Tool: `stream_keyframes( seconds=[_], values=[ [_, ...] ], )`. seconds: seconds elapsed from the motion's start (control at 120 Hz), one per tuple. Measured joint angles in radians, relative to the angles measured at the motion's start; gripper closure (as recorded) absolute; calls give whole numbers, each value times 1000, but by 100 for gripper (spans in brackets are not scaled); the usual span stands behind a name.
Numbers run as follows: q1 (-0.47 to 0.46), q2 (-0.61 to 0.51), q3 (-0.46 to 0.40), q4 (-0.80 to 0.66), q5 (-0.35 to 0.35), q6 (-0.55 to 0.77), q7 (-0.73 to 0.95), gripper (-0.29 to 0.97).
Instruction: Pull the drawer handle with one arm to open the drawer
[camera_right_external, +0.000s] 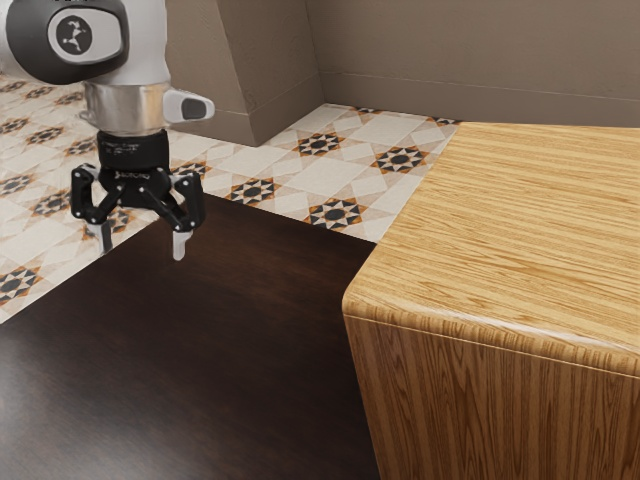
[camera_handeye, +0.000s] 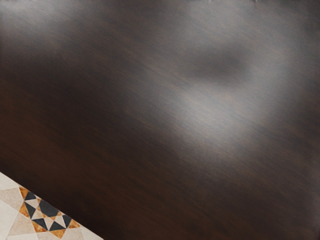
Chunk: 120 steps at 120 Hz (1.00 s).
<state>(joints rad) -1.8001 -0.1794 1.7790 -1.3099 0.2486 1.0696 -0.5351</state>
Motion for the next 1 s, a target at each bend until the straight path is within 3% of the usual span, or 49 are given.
stream_keyframes(
  seconds=[0.217, 0.325, 0.4, 0.592, 0.683, 0.742, 0.808, 0.85, 0.925, 1.0],
  values=[
    [-3, -32, 8, 4, 1, 188, -234, 0],
    [-4, -25, -31, 253, -8, 160, -324, 0],
    [-7, -17, -63, 308, -10, 156, -377, 0],
    [-28, -29, -76, 95, -81, 303, -502, 0],
    [-26, -31, -89, 60, -129, 379, -542, 0],
    [0, -94, -185, 26, -122, 427, -555, 0],
    [208, -296, -548, -155, 0, 509, -566, 0],
    [289, -442, -688, -288, 79, 578, -567, 0],
    [333, -614, -775, -432, 176, 706, -552, 0],
    [262, -723, -780, -473, 268, 807, -521, 0]
  ],
)
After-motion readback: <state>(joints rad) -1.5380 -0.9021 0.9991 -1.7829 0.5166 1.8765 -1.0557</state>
